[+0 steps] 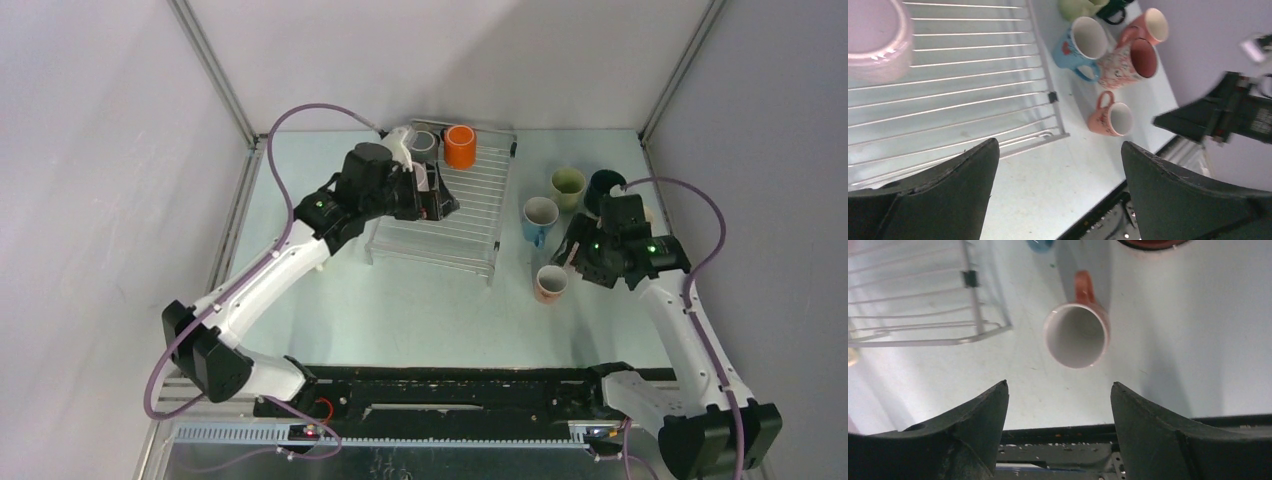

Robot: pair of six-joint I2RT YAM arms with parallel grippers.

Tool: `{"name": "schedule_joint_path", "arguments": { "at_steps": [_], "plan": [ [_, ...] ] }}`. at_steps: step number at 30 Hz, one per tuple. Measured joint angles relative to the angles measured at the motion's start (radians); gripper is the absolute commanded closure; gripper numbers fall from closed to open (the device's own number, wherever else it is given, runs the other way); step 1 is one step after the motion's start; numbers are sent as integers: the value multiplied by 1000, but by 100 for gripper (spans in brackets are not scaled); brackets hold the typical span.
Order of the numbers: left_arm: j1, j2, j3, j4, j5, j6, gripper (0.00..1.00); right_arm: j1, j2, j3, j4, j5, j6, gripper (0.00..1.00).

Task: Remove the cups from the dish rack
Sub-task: Place the cup at the center of the board, then unload the cup from the dish rack.

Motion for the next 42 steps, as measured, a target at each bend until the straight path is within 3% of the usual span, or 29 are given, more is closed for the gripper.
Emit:
{"name": "schedule_joint_path", "arguments": {
  "at_steps": [9,17,22,35,42],
  "plan": [
    [74,112,151,-106,-170,79,0,54,37,178,42,-41,-10,3],
    [137,145,194,-161,-192,128,0,197,315,431,157,-19,-20,2],
    [187,278,321,-182,-227,182,0,251,396,511,174,-1,-33,2],
    [238,737,764,-300,-273,371,0,318,317,436,176,20,-39,2],
    [249,874,881,-356,-239,416,0,323,247,381,170,32,-39,2]
  ]
}}
